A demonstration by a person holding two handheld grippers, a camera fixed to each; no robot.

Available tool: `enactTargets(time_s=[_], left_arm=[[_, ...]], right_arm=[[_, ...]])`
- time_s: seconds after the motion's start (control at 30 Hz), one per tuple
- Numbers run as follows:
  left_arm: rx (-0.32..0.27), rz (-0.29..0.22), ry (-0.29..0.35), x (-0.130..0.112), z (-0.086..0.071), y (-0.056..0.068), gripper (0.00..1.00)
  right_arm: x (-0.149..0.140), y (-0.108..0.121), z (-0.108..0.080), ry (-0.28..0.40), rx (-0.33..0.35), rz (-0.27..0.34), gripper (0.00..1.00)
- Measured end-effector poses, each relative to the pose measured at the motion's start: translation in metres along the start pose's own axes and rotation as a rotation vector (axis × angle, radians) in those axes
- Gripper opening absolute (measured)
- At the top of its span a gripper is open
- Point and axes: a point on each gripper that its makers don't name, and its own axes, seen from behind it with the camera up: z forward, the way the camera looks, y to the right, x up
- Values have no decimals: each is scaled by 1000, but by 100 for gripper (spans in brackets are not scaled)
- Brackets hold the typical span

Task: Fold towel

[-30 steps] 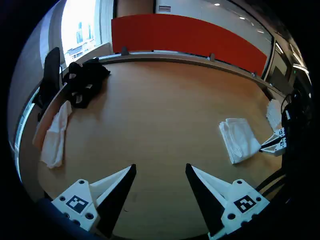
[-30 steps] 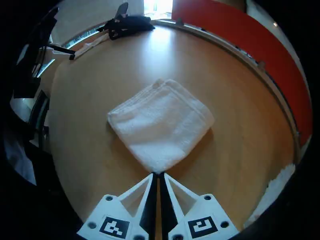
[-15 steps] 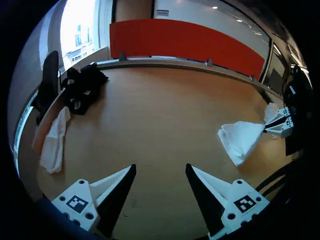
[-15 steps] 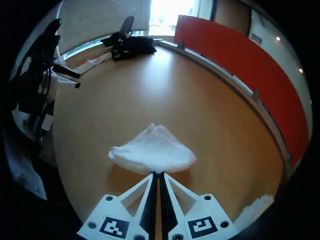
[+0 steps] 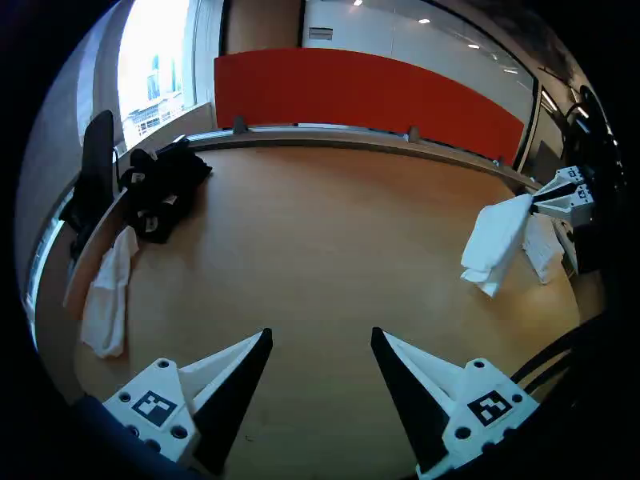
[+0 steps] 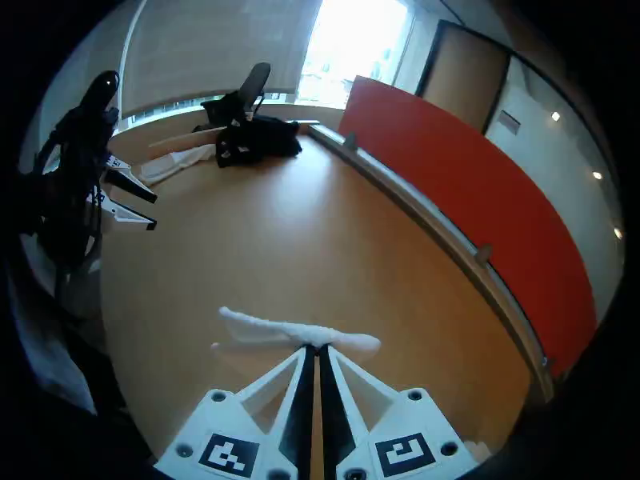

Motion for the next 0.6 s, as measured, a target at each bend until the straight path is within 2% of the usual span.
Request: enactTargets(time_s=[0.3, 0.6], left_arm=[[-12, 5, 10, 7, 2, 6, 92], [-22, 22, 8, 11, 7, 13, 92]], right_arm=[[-11, 29, -17, -16, -46, 19, 4], [-23, 72, -37, -21, -98, 49, 4]])
